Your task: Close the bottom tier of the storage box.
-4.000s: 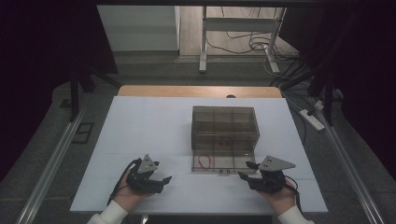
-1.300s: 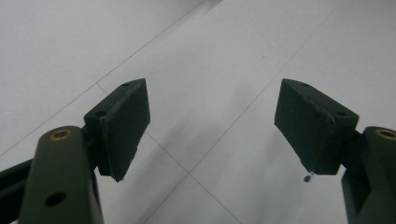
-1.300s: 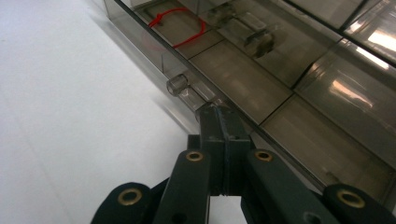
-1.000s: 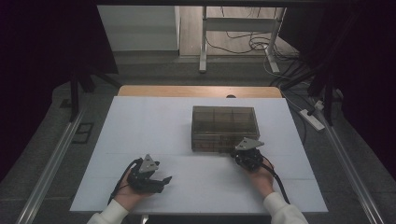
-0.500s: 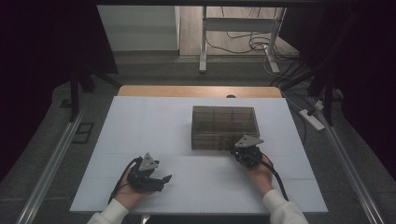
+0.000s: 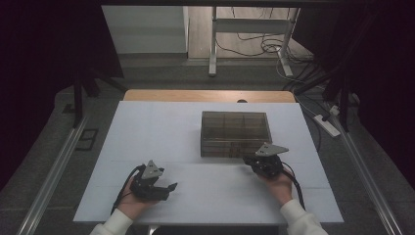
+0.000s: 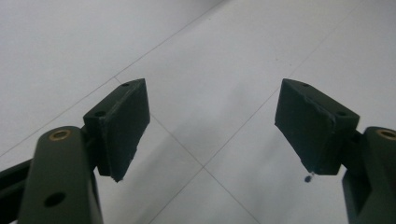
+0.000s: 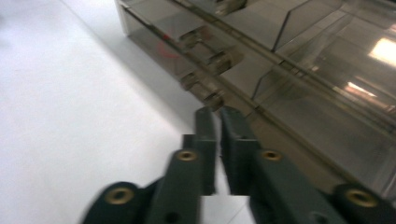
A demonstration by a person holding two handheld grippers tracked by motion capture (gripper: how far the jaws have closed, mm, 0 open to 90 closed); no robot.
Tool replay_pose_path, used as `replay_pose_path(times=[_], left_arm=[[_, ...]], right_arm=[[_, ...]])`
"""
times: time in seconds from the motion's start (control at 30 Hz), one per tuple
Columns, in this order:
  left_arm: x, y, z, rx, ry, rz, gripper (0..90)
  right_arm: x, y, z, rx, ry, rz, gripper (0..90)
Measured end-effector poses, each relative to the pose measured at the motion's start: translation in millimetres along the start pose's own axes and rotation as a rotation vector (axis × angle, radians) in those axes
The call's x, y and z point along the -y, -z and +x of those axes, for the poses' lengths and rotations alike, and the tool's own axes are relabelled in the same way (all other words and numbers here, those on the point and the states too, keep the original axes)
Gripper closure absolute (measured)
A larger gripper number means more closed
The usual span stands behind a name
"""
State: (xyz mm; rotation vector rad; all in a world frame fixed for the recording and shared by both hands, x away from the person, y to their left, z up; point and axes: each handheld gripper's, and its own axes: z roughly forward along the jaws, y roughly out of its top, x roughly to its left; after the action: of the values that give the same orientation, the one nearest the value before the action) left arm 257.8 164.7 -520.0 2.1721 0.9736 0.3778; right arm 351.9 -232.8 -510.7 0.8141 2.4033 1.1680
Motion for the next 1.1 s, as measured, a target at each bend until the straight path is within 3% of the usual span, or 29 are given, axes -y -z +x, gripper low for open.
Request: replay_pose_path(times=[0.17, 0.3, 0.43, 0.77, 1.1], left_arm=[[0.5, 3.1, 0.1, 0.011, 0.0, -0.012, 25.0], [3.7, 6.3, 3.8, 0.005, 0.011, -0.019, 24.9], [8.2, 9.9, 8.0, -0.006, 0.029, -0.026, 24.9], [12.7, 11.4, 14.5, -0.011, 0.051, -0.026, 24.8], [12.4, 10.9, 15.6, -0.008, 0.052, -0.025, 24.6]], right_arm=[[6.0, 15.1, 6.8, -0.01, -0.022, -0.014, 44.6], [12.7, 33.8, 11.0, -0.014, -0.032, -0.033, 37.1], [23.8, 48.8, 9.4, -0.021, -0.043, -0.043, 33.6], [53.2, 87.3, 4.0, 0.018, -0.051, -0.058, 31.1], [60.1, 96.7, 4.1, 0.034, -0.047, -0.069, 30.3]])
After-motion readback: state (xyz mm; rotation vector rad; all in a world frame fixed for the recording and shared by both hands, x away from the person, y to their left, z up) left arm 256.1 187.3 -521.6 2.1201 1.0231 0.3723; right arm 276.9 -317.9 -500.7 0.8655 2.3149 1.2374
